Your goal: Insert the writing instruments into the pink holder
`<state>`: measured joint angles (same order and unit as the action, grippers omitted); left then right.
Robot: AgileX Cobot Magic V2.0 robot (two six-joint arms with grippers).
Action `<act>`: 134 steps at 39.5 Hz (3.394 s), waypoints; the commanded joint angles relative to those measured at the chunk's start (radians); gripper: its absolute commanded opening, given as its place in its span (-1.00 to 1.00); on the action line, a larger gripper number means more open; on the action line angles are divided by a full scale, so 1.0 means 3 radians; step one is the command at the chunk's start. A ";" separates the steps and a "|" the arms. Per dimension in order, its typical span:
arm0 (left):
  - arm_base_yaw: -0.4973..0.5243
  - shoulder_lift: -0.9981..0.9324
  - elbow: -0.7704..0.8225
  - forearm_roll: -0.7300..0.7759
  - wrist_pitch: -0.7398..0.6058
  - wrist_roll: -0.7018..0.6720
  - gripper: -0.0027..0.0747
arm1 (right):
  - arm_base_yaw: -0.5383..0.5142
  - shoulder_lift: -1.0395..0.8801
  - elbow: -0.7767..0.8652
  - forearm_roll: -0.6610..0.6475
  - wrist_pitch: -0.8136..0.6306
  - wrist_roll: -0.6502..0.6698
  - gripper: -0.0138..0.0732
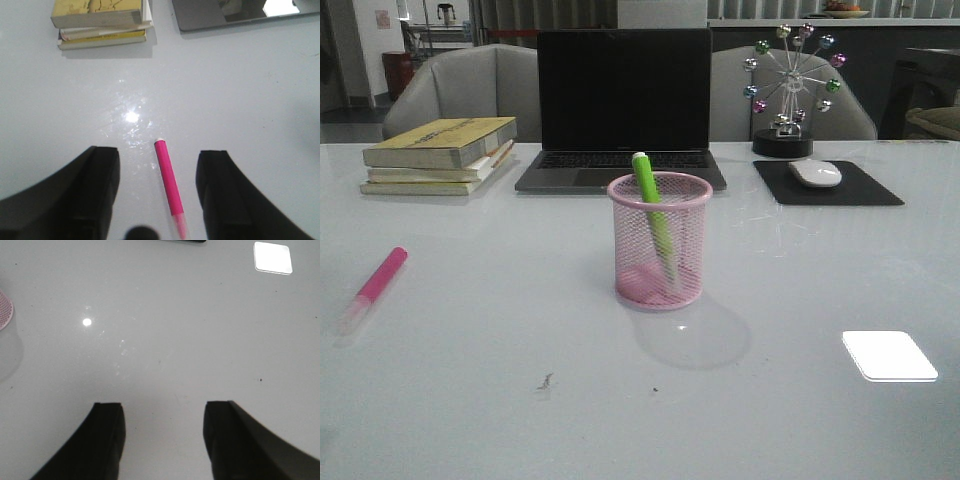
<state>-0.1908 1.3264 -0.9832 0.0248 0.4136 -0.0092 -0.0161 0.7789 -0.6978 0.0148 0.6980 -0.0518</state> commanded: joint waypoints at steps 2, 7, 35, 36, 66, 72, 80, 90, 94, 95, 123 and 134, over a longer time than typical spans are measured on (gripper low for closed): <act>-0.0024 0.0247 -0.0466 -0.0149 0.0139 -0.0037 0.15 | -0.0010 -0.0021 -0.0090 -0.0023 -0.0206 -0.0026 0.40; -0.0024 0.0557 -0.0774 -0.0282 0.0406 -0.0037 0.15 | -0.0010 -0.0021 -0.0090 -0.0023 -0.0206 -0.0026 0.40; -0.0024 0.1778 -0.1332 -0.0278 0.0834 -0.0037 0.14 | -0.0010 -0.0021 -0.0090 -0.0023 -0.0206 -0.0026 0.40; -0.0024 0.1793 -0.1332 -0.0278 0.0834 -0.0037 0.14 | -0.0010 -0.0021 -0.0090 -0.0023 -0.0206 -0.0026 0.40; -0.0024 0.2161 -0.1339 -0.0278 0.0748 -0.0037 0.14 | -0.0010 -0.0021 -0.0090 -0.0023 -0.0206 -0.0026 0.40; -0.0024 0.2161 -0.1339 -0.0278 0.0742 -0.0037 0.04 | -0.0010 -0.0021 -0.0090 -0.0023 -0.0206 -0.0026 0.40; -0.0024 0.2161 -0.1339 -0.0278 0.0736 -0.0037 -0.63 | -0.0010 -0.0021 -0.0090 -0.0023 -0.0206 -0.0026 0.40; -0.0031 0.2136 -0.1404 -0.0278 0.0726 -0.0031 -0.67 | -0.0010 -0.0021 -0.0090 -0.0023 -0.0206 -0.0026 0.40; -0.0038 0.2036 -0.1454 -0.0278 0.0637 -0.0019 -0.67 | -0.0010 -0.0021 -0.0090 -0.0023 -0.0206 -0.0026 0.40; -0.0051 0.1980 -0.1453 -0.0278 0.0589 -0.0019 -0.67 | -0.0010 -0.0021 -0.0090 -0.0023 -0.0206 -0.0026 0.40; -0.1078 0.1140 -0.1372 -0.0572 -0.1431 -0.0019 -0.67 | -0.0010 -0.0021 -0.0090 -0.0023 -0.0206 -0.0026 0.40; -0.1508 0.1254 -0.0932 -0.0704 -0.2837 -0.0019 -0.67 | -0.0010 -0.0021 -0.0090 -0.0023 -0.0206 -0.0026 0.40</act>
<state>-0.6092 1.7326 -1.2720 -0.1749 -0.2139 -0.0092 -0.0161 0.7789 -0.6978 0.0148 0.6980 -0.0518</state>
